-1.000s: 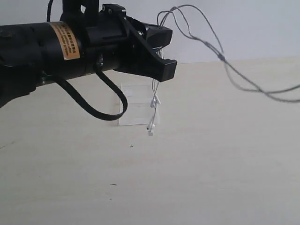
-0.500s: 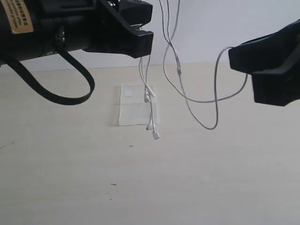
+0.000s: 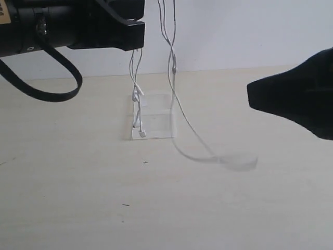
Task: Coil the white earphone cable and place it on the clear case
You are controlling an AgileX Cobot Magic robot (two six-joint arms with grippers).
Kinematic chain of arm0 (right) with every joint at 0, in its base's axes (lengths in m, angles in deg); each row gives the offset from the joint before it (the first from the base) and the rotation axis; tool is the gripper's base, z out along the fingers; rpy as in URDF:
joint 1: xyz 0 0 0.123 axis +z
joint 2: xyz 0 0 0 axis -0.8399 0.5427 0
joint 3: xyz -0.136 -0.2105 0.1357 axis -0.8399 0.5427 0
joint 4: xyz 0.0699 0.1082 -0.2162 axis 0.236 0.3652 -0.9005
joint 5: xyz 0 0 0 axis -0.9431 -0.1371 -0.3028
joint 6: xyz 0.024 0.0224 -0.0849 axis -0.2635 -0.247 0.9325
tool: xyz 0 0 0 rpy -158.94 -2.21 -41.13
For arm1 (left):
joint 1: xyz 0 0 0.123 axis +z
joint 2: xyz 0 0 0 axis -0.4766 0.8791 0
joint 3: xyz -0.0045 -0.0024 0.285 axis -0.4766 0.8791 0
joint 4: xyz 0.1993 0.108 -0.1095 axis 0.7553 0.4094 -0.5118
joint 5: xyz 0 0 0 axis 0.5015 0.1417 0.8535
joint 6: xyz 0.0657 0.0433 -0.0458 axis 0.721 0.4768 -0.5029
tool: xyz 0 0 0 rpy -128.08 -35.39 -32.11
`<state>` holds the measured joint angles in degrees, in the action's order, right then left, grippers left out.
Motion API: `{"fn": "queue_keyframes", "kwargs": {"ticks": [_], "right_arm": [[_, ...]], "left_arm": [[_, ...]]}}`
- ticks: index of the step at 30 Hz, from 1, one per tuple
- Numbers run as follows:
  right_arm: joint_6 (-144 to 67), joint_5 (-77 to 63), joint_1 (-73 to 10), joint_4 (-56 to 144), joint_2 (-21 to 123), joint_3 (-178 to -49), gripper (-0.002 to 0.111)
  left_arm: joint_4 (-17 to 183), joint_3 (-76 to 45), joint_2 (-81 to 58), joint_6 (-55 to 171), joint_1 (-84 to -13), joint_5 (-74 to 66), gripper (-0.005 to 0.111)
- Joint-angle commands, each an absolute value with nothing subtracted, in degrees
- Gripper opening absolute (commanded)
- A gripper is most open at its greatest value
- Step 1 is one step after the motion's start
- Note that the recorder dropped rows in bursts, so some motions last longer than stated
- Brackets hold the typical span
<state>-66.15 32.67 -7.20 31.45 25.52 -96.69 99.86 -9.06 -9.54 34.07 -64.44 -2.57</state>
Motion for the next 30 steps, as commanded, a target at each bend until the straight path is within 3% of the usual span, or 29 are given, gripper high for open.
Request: {"fn": "queue_keyframes", "kwargs": {"ticks": [1, 20, 30], "right_arm": [[-65.0, 31.6, -7.1, 38.3, 26.8, -97.0, 0.07], [-56.0, 29.2, -7.1, 39.3, 28.3, -97.0, 0.069], [-37.1, 24.3, -7.1, 51.6, 28.9, -97.0, 0.073]], "left_arm": [[99.6, -9.3, -10.1, 32.8, -64.3, -1.1, 0.0], [99.5, -9.4, -11.3, 29.8, -64.3, -1.3, 0.0], [100.1, -9.4, -13.6, 30.2, -64.3, -1.3, 0.0]]}}
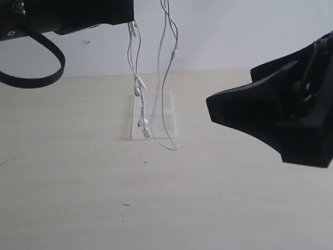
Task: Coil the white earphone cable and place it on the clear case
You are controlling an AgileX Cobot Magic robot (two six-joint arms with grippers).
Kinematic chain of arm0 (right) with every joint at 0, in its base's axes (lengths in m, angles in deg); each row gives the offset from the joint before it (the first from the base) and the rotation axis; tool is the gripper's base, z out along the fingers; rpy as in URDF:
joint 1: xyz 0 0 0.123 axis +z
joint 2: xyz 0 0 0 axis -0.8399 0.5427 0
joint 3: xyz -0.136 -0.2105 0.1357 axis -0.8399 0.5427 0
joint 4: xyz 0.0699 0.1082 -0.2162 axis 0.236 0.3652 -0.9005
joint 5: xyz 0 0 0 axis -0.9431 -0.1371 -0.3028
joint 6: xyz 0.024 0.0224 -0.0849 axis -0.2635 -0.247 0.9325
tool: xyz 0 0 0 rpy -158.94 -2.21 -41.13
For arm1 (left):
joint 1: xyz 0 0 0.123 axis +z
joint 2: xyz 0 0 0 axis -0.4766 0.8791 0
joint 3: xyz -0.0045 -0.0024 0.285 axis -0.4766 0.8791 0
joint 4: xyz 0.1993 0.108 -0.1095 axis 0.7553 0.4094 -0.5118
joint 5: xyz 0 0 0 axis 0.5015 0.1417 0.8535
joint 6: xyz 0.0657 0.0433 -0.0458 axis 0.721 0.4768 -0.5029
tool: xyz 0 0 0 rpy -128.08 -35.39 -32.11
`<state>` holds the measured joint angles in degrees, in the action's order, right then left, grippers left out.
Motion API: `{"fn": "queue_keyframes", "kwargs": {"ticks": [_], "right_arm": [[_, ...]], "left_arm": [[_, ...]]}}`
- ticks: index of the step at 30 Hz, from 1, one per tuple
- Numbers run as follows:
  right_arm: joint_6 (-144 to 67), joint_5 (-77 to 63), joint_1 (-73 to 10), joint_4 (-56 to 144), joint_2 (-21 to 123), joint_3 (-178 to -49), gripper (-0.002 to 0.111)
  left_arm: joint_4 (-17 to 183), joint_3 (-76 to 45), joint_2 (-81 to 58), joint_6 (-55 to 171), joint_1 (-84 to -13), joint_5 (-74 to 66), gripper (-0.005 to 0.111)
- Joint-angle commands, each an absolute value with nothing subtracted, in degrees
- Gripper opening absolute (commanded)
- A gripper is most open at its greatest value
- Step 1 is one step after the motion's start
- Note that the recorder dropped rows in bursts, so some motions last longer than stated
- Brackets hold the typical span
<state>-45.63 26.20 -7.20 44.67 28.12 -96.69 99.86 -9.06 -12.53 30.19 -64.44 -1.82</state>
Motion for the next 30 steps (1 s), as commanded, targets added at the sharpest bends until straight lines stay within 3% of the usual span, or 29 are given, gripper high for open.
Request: {"fn": "queue_keyframes", "kwargs": {"ticks": [1, 16, 30], "right_arm": [[-35.9, 24.3, -7.1, 52.7, 29.5, -97.0, 0.074], [-27.6, 16.5, -7.1, 59.6, 40.1, -97.0, 0.077], [-26.8, 10.5, -7.1, 61.2, 40.8, -97.0, 0.077]], "left_arm": [[100.7, -9.4, -13.8, 30.3, -64.3, -1.6, 0.0], [101.3, -9.4, -16.1, 31.7, -62.7, -3.3, 0.0], [101.3, -9.4, -17.5, 31.7, -61.0, -6.3, 0.0]]}}
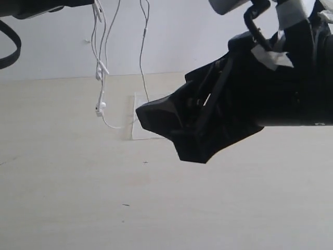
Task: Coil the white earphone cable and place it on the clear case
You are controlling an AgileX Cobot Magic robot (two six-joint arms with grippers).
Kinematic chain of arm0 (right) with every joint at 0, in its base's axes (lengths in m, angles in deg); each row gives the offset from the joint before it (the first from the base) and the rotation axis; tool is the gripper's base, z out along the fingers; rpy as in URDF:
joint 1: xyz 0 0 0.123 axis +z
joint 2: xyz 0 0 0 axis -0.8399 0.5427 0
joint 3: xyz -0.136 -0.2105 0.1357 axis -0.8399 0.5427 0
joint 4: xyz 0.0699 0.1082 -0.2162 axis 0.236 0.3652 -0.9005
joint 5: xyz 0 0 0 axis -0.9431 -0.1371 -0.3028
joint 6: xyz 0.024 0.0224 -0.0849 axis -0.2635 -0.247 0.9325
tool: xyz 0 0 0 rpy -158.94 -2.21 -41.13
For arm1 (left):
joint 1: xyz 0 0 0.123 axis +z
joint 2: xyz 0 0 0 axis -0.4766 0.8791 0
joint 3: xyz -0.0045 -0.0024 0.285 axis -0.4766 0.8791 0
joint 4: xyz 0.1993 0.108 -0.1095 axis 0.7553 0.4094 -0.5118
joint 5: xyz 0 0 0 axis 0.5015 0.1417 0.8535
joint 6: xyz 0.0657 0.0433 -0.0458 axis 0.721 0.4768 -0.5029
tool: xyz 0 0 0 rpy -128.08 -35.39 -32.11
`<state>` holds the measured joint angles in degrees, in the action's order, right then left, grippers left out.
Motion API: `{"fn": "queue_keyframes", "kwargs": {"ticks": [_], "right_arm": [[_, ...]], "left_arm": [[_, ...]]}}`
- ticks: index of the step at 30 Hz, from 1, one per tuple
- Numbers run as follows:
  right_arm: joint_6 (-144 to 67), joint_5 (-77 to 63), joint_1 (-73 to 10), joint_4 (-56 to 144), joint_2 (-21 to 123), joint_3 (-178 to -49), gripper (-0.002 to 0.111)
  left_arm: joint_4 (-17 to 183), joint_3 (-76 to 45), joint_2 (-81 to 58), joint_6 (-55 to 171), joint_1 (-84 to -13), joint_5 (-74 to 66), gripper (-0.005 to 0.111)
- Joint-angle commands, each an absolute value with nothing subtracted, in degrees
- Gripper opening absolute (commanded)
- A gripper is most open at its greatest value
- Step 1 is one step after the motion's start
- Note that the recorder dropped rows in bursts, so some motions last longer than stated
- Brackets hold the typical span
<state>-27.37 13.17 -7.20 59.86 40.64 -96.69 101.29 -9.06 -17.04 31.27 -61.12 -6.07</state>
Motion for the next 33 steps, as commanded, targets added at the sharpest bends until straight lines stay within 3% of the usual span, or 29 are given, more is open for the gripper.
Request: {"fn": "queue_keyframes", "kwargs": {"ticks": [1, 17, 33], "right_arm": [[-26.8, 9.8, -7.1, 61.8, 40.8, -97.0, 0.077], [-23.7, 4.9, -7.1, 65.3, 42.7, -97.0, 0.077], [-22.7, -13.1, -7.1, 64.8, 53.9, -97.0, 0.077]], "left_arm": [[101.3, -9.4, -17.5, 31.7, -61.0, -6.3, 0.0], [100.8, -9.4, -17.5, 30.9, -58.1, -4.4, 0.0], [100.8, -9.4, -17.4, 31.3, -58.1, -1.6, 0.0]]}}
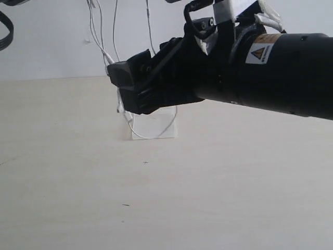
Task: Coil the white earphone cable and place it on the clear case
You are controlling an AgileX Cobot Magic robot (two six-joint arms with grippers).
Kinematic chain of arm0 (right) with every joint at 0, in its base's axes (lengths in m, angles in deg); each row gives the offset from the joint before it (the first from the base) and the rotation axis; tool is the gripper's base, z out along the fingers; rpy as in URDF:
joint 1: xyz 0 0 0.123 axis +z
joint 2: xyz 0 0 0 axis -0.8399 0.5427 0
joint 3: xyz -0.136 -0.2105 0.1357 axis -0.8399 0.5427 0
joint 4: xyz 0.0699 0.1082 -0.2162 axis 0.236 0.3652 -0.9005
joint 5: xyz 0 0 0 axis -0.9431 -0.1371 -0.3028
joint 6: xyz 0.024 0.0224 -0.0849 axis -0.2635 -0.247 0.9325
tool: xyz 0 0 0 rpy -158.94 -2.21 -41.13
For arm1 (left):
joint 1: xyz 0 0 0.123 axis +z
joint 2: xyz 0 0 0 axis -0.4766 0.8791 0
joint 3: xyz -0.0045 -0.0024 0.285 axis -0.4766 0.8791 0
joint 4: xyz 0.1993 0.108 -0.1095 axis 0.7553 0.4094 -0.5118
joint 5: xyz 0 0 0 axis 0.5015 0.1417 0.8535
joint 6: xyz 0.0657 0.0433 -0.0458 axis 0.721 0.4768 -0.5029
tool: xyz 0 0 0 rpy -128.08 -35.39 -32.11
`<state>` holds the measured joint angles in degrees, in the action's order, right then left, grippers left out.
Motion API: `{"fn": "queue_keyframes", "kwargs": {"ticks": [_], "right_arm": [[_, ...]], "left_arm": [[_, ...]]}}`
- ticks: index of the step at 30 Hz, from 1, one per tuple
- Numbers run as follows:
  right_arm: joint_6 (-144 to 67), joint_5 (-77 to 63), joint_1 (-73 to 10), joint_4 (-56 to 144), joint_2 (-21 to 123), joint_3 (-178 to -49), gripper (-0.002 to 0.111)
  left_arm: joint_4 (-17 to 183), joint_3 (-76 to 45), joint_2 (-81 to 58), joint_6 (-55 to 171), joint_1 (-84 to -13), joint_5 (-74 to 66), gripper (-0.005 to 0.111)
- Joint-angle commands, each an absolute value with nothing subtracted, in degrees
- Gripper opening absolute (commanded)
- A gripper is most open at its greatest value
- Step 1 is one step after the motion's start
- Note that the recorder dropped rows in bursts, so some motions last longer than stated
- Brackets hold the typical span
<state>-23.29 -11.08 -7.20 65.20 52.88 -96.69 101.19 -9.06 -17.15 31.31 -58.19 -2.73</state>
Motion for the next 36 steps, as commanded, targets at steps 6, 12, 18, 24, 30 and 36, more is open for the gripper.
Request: {"fn": "queue_keyframes", "kwargs": {"ticks": [6, 12, 18, 24, 30, 36], "right_arm": [[-22.7, -16.6, -7.1, 64.8, 54.4, -97.0, 0.077], [-24.3, -17.2, -7.1, 64.8, 55.8, -97.0, 0.08], [-24.7, -18.1, -7.1, 65.0, 57.1, -97.0, 0.092], [-24.7, -20.0, -7.1, 65.0, 59.0, -97.0, 0.093], [-24.7, -23.2, -7.1, 65.0, 60.4, -97.0, 0.093], [-24.7, -27.0, -7.1, 65.0, 60.4, -97.0, 0.093]], "left_arm": [[100.8, -9.4, -17.4, 31.3, -58.1, -1.5, 0.0], [100.8, -9.4, -17.1, 29.9, -58.1, -0.9, 0.0], [100.8, -9.4, -15.8, 28.8, -58.1, -0.8, 0.0], [100.8, -9.4, -14.9, 28.2, -58.1, -0.6, 0.0], [100.1, -9.4, -15.0, 27.9, -58.1, 1.7, 0.0], [99.3, -9.4, -14.0, 25.7, -58.2, 3.9, 0.0]]}}
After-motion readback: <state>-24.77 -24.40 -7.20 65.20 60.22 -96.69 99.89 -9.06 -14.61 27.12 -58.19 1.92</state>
